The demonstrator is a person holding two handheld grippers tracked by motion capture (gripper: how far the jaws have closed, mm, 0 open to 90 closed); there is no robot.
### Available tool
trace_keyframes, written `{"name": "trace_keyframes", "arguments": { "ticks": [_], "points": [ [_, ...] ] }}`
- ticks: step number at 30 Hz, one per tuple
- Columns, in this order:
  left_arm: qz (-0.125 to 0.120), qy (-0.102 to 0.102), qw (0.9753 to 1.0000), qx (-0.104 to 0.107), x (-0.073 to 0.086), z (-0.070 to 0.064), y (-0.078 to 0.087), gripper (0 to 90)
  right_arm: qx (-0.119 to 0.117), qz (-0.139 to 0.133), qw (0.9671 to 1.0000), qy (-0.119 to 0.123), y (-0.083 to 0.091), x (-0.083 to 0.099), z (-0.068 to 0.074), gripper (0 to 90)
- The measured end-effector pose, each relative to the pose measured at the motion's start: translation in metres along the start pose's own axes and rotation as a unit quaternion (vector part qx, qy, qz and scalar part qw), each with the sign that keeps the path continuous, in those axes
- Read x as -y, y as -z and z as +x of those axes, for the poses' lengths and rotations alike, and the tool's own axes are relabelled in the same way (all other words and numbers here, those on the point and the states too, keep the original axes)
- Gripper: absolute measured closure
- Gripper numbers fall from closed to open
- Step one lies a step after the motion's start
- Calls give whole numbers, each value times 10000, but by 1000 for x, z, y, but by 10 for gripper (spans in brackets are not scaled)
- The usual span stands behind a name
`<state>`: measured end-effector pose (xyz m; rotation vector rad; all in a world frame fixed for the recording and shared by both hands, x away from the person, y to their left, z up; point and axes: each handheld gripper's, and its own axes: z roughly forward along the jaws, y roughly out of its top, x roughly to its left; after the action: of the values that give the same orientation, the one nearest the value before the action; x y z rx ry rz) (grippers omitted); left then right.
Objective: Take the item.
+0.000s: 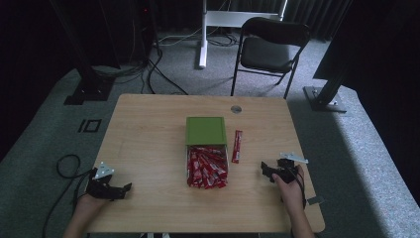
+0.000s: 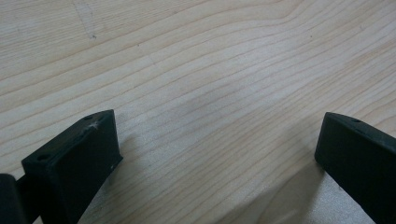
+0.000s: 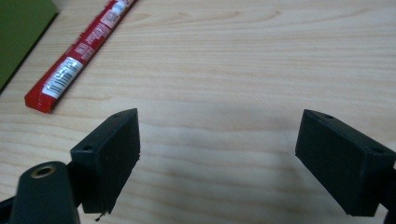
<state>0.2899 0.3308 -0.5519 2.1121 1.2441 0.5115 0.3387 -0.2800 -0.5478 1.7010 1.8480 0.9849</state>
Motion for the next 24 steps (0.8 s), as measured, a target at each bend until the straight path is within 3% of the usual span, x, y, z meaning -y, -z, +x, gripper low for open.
{"name": "trace_keyframes", "arguments": {
  "ticks": [10, 24],
  "points": [
    [0, -1, 10000, 1, 0, 0, 0, 7, 84, 114, 9998, -143, 10, 11, -9, 140],
    [-10, 3, 10000, 1, 0, 0, 0, 7, 585, 205, 9981, 13, 24, 27, -19, 141]
  ]
}}
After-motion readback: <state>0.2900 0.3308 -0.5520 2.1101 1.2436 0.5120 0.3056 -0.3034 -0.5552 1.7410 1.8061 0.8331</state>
